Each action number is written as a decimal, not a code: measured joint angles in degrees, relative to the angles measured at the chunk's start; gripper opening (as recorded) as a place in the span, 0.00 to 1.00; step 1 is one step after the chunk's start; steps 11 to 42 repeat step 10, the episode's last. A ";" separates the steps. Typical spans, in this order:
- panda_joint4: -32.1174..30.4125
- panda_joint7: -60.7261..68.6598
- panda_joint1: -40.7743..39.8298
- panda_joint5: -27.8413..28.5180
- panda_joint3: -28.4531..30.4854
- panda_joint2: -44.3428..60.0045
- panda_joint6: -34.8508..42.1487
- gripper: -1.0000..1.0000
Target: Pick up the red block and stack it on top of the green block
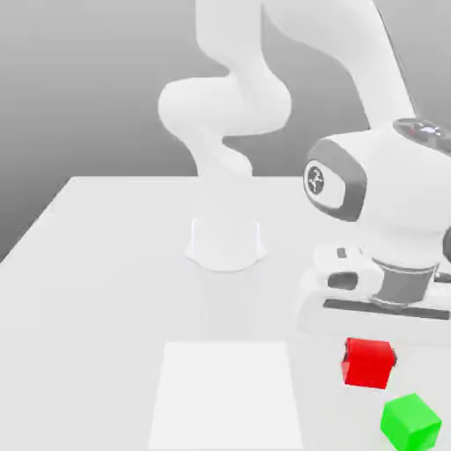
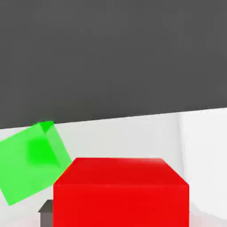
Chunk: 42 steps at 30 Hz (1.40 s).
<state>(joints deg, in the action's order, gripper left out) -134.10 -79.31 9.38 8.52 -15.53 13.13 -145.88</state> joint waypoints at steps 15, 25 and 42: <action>3.42 -1.97 2.82 2.64 1.34 8.95 -5.91 1.00; 3.42 -1.97 2.82 2.64 1.34 8.95 -5.91 1.00; 3.42 -1.97 2.82 2.64 1.34 8.95 -5.91 1.00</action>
